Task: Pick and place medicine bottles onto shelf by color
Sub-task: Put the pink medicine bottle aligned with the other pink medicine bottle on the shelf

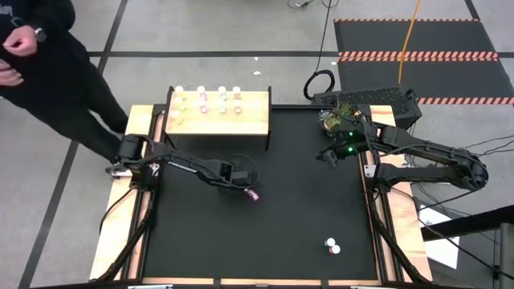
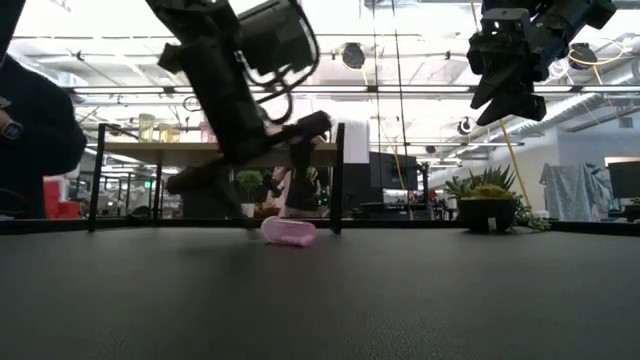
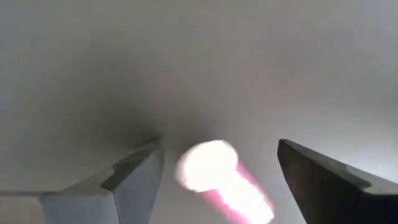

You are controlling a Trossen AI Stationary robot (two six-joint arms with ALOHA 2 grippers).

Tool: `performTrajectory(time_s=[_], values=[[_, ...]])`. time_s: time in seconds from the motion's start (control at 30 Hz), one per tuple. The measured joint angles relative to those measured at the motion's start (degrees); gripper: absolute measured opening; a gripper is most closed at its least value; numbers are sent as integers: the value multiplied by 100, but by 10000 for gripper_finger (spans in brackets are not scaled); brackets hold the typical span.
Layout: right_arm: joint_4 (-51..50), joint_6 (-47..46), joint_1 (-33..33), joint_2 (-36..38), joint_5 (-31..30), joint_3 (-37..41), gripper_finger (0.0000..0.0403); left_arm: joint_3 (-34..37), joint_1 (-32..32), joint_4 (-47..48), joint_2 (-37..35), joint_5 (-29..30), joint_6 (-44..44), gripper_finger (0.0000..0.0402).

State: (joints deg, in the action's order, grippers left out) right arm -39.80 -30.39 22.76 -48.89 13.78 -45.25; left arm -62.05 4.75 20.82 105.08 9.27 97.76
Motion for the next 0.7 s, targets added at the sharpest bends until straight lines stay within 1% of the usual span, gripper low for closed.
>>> performTrajectory(time_s=[0.27,0.43,0.57,0.7], values=[[-285,148,7,20,0,0,157,-6,101,4,57,-417,138,295],[-342,260,7,29,2,0,157,-6,254,24,57,-622,773,276],[-327,349,7,29,0,0,157,-6,215,156,57,-444,1400,254],[-335,366,7,29,2,0,157,-6,18,197,57,-373,1512,231]])
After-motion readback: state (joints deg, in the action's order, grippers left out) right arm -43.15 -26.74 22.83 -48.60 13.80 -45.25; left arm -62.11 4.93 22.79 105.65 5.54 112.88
